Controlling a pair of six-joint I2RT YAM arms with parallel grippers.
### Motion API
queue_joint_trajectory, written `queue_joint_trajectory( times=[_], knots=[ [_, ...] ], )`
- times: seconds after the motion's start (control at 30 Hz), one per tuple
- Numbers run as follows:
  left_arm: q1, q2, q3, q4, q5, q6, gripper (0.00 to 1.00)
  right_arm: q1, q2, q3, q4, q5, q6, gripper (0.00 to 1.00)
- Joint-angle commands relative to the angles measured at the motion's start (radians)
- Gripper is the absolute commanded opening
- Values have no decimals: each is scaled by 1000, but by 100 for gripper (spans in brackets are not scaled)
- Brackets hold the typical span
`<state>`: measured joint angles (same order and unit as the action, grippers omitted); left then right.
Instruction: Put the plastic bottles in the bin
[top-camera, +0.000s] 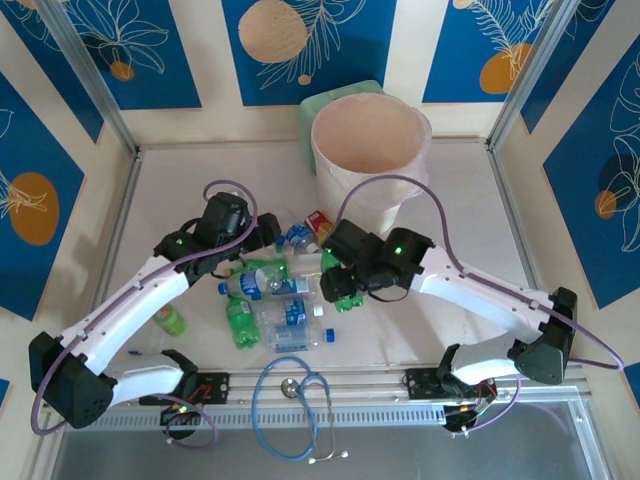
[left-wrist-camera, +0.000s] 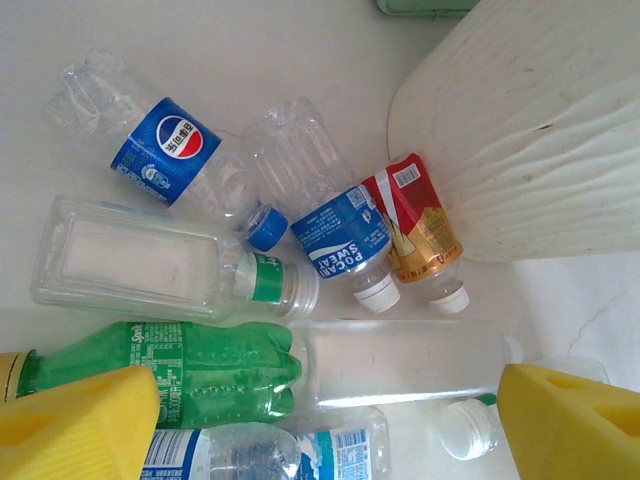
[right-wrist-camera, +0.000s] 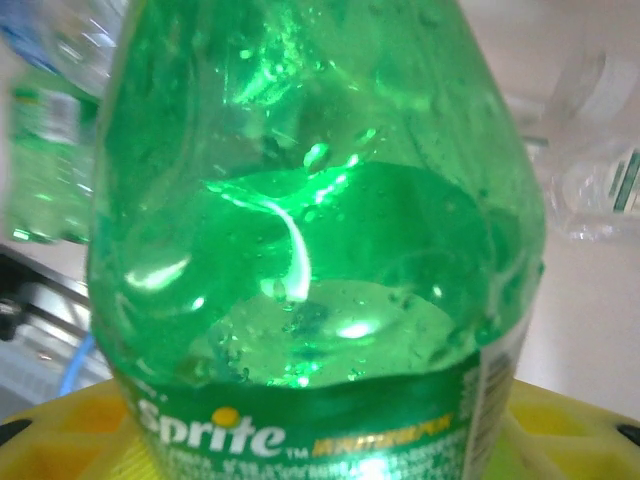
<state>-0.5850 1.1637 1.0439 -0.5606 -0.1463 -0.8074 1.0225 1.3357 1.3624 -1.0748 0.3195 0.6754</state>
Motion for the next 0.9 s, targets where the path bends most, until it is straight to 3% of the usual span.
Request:
queue_joint_trajectory(
  times=[0.0, 0.43, 0.87],
  knots=[
    [13, -15, -5, 14, -21, -7, 87, -20, -29, 132, -11, 18, -42, 58],
    [14, 10, 28, 11, 1, 21, 87, -327, 112, 618, 30, -67, -170, 59],
    [14, 29, 28, 16, 11, 25, 86, -614, 312, 822, 52, -163, -139, 60]
  ],
)
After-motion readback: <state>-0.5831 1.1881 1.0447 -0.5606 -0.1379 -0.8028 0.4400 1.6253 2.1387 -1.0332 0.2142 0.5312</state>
